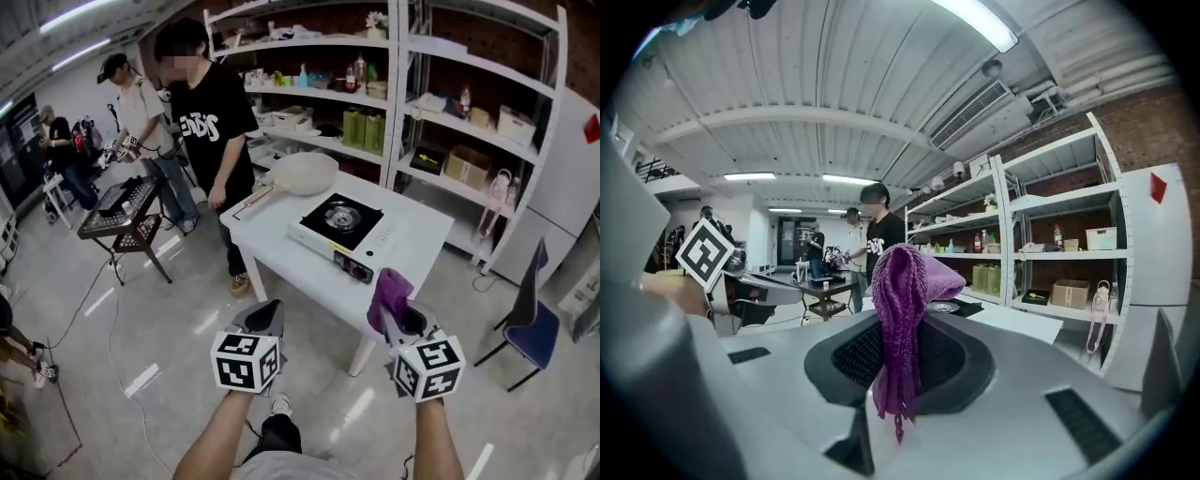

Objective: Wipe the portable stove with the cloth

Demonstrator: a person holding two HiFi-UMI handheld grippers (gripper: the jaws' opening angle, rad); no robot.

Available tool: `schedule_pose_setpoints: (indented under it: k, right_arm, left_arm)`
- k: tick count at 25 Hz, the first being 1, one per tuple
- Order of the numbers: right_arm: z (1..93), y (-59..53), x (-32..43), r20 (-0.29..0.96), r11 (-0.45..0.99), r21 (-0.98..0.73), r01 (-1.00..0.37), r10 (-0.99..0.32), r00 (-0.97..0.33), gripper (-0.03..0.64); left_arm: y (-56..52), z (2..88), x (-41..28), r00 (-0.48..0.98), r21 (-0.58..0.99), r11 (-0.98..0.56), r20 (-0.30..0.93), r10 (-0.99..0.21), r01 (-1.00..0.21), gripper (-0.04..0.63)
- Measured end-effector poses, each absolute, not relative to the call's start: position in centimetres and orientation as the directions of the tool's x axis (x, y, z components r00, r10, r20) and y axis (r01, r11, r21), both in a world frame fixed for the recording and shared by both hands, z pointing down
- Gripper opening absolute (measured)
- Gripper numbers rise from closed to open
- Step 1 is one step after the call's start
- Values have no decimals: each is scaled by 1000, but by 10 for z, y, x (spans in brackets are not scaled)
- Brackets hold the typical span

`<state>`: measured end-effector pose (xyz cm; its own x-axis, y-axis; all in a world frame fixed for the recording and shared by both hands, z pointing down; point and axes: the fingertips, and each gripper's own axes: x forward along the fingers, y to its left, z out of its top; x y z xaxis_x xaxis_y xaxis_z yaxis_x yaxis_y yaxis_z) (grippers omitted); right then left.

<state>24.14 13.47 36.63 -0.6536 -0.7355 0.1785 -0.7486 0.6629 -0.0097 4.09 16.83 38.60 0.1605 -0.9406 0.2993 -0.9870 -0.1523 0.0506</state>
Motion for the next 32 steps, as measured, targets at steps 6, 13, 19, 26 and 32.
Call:
schedule_pose_setpoints:
  k: [6,13,19,26,32]
  right_arm:
    - [380,86,210,216,643,-17,-765,-745,-631,67]
    - [392,9,153,254,623,-36,-781,-751,-610,67]
    - [398,-62,90,272,610,-74,-789,-749,-604,67]
    - [414,-131,30,287,587,-130,-799,-749,-597,67]
    - [427,-173,-1,281,543,-176,-821,-772,-571,67]
  left_arm:
    - [111,398,13,210,69,-198,313,-926,-978,3]
    - [29,417,-24,282,94,-267,348,-894,-959,3]
    - [-35,432,-55,353,115,-336,388,-851,-935,3]
    - [-87,451,-89,404,143,-380,416,-814,-914,3]
    - [-113,462,-110,426,156,-399,433,-794,-904,3]
